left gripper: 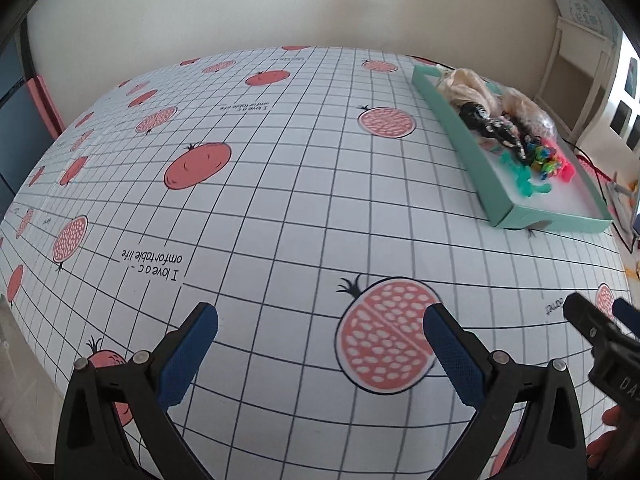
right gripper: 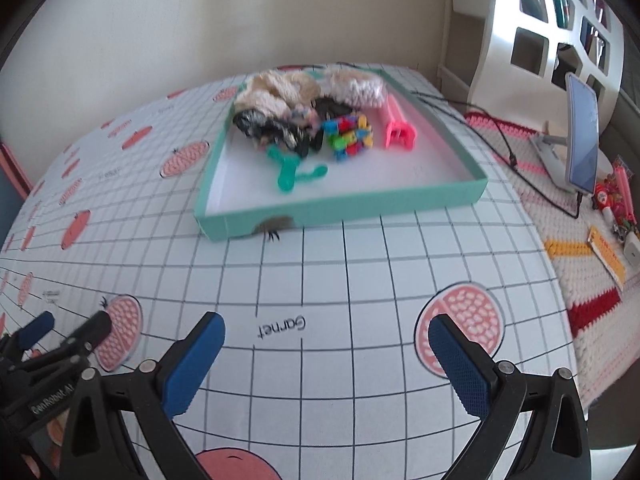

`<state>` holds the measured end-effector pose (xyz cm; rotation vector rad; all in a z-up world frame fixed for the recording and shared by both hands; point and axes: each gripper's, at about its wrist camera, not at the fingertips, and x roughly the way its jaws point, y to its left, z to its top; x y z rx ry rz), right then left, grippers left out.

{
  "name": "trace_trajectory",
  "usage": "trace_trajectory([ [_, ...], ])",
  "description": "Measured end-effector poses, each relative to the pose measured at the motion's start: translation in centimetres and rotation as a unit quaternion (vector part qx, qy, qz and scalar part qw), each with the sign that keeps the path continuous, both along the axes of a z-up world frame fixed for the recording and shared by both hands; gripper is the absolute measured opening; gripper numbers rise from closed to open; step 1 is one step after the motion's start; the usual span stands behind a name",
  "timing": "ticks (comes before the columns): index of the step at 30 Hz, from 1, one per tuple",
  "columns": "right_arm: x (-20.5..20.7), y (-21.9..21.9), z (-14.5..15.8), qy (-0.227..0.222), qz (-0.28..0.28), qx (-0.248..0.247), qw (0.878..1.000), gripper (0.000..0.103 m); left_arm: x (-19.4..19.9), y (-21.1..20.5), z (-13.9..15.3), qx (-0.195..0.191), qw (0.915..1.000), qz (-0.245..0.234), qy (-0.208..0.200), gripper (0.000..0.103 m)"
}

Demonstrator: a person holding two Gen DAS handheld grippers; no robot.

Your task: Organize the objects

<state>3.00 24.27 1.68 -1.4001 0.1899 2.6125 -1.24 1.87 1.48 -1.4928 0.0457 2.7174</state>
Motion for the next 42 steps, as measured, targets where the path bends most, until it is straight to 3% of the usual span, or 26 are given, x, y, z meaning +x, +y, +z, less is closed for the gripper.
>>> trace_trajectory([
  [6, -0.4, 0.5, -1.5, -0.017, -0.011, 0.006, 1.0, 0.103, -0.6, -0.8, -1.0, 0.004, 0.9997, 0.019, -0.012, 0.102],
  [42, 0.1, 0.0, -2.1, 0.016, -0.008, 0.031, 0.999, 0.103, -0.4, -0.5, -1.4, 0.006, 0.9998, 0.015, 0.009, 0.103],
])
